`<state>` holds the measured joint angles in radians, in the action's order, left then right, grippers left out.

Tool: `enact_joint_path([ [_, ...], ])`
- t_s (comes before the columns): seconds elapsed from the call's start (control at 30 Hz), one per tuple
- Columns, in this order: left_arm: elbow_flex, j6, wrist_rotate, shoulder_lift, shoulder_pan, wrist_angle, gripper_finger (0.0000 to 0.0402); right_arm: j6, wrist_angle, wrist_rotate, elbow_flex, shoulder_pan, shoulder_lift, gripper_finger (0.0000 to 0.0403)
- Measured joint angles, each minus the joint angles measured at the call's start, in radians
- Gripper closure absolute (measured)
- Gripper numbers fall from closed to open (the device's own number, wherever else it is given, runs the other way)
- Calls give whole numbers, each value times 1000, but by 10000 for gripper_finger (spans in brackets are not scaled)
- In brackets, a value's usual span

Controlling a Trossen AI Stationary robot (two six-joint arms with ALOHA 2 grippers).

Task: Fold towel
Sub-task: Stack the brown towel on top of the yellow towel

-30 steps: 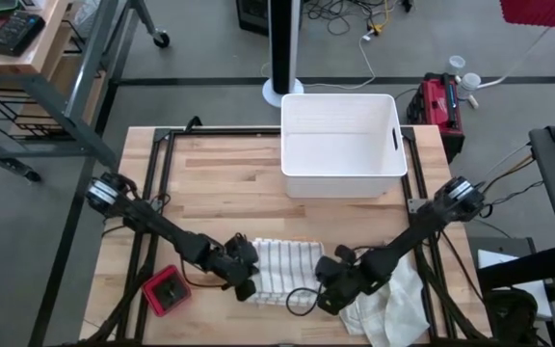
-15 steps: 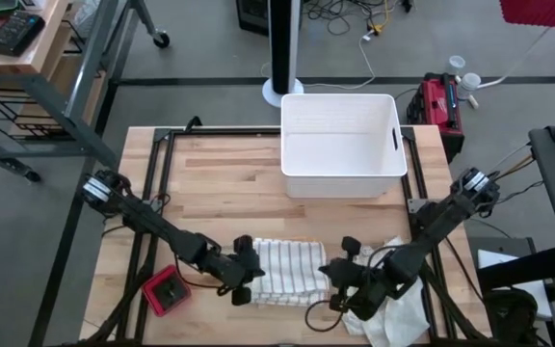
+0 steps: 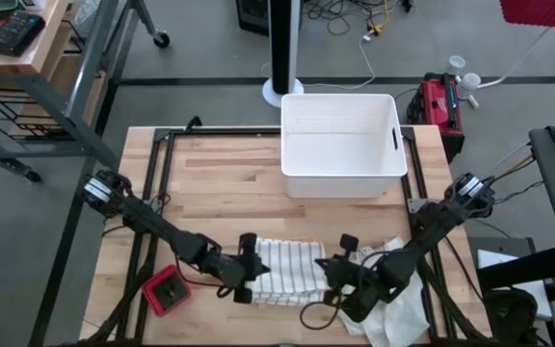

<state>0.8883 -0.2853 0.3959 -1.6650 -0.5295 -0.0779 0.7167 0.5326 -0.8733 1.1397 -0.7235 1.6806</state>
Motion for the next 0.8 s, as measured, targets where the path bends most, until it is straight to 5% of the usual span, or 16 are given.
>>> enact_joint_path([
  [0.23, 0, 127, 3, 0, 14, -69, 402, 70, -29, 7, 0, -6, 0, 403],
  [0.8, 0, 157, -63, -2, 36, -103, 401, 41, -41, -1, 0, -20, 3, 403],
])
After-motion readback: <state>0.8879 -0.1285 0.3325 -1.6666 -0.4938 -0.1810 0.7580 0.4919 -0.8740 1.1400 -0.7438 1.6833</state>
